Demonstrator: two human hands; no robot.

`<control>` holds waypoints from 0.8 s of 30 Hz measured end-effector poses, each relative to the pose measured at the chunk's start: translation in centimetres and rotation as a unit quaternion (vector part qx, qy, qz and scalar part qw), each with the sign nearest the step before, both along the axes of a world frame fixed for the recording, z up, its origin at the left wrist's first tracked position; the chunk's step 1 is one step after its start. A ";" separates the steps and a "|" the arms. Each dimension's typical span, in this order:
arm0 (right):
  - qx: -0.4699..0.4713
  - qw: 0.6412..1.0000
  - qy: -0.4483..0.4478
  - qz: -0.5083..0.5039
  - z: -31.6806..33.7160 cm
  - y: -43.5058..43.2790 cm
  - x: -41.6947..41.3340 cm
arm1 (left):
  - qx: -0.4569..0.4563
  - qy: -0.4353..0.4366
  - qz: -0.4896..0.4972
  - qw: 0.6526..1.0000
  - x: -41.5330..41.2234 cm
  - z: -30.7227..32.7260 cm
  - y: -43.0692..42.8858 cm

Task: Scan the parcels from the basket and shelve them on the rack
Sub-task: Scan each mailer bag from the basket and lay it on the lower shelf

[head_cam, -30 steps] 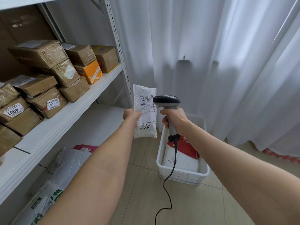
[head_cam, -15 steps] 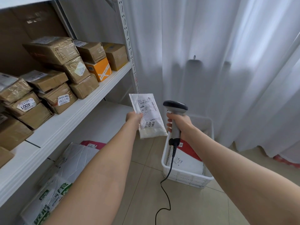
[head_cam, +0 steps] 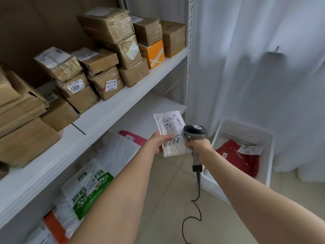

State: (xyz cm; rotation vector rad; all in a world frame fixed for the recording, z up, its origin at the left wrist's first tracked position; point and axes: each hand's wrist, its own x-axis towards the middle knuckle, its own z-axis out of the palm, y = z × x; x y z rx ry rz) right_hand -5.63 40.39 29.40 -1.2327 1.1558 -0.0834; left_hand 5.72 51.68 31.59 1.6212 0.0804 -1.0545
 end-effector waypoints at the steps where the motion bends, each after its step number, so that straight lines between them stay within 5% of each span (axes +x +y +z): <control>1: -0.003 1.000 0.006 0.007 -0.4 0.4 0.8 | -0.012 0.021 -0.014 1.000 0.5 -0.3 0.9; 11: -0.034 0.998 0.053 0.030 -5.5 1.1 9.2 | -0.053 -0.014 0.131 0.990 5.9 -7.4 4.2; 16: -0.022 0.998 0.034 0.043 -9.5 -0.5 14.8 | 0.000 -0.018 0.102 0.995 9.3 -11.4 2.7; 24: 0.060 0.998 -0.010 0.035 -18.5 -4.2 22.9 | 0.093 -0.077 0.225 0.967 17.9 -20.4 -1.8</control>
